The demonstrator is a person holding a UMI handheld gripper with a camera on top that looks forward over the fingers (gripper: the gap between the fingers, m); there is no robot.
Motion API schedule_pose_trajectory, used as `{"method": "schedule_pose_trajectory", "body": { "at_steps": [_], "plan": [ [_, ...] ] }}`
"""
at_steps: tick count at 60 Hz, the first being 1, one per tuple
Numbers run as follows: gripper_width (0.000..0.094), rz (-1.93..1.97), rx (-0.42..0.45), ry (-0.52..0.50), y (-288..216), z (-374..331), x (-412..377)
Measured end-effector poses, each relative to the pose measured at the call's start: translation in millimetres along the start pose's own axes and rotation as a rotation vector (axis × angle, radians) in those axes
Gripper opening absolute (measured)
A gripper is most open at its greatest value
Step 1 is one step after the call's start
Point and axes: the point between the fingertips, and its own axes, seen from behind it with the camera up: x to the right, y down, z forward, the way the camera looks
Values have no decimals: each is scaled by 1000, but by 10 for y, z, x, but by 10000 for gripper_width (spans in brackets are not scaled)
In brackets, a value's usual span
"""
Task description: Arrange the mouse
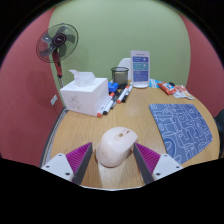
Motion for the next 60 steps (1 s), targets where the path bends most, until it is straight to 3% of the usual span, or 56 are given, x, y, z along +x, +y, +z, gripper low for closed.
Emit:
{"method": "schedule_pose_trajectory", "body": {
  "at_steps": [12, 18, 19, 35, 39, 48, 54, 60],
  "plan": [
    [799, -30, 10, 31, -200, 312, -20],
    [618, -53, 27, 50, -277, 406, -9],
    [540, -54, 29, 45, -285, 416, -20],
    [394, -97, 45, -56, -366, 321, -111],
    [393, -120, 84, -111, -572, 113, -171],
    [392, -80, 281, -242, -1608, -711, -90],
    [392, -39, 391, -257, -2272, -1130, 380],
    [390, -2, 411, -220, -2479, -1113, 1079]
  ]
}}
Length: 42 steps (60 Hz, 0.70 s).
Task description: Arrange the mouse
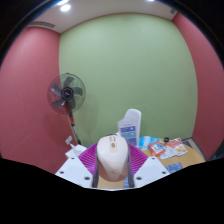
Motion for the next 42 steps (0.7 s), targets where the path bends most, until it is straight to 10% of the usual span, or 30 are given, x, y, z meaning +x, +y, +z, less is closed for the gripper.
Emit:
{"method": "schedule_pose_trajectory", "body": {
  "at_steps": [28, 34, 40, 42],
  "plan": [
    [457, -63, -362, 145, 2154, 115, 1912],
    [549, -70, -425, 135, 2335, 48, 1921],
    [869, -89, -410, 127, 2250, -103, 1869],
    [812, -104, -405, 131, 2197, -168, 1857]
  ]
}}
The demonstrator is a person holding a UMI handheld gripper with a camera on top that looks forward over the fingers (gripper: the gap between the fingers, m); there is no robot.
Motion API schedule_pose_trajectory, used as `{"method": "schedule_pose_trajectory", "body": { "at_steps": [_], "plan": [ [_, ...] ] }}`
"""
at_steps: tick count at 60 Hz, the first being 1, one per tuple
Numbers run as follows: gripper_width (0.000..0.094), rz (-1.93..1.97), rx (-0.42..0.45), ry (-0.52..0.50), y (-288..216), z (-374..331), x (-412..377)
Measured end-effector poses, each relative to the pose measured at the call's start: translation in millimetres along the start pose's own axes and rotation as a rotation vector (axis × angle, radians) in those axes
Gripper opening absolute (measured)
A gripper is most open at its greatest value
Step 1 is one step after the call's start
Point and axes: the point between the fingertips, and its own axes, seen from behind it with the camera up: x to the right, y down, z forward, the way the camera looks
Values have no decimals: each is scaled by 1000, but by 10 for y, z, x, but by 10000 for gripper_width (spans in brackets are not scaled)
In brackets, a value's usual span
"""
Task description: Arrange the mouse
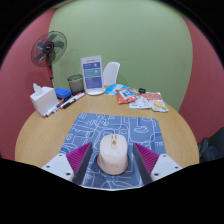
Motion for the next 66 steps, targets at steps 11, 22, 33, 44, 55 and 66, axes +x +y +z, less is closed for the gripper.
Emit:
{"method": "schedule_pose_trajectory", "body": {
  "at_steps": [11, 22, 33, 44, 55, 66],
  "plan": [
    [839, -9, 45, 48, -109, -691, -31],
    [842, -21, 115, 98, -193, -1651, -143],
    [843, -15, 152, 132, -41, -2517, -299],
    [841, -4, 166, 142, 147, -3078, -476],
    [839, 9, 178, 130, 224, -3374, -614],
    [841, 12, 188, 161, 231, -3456, -537]
  ]
}}
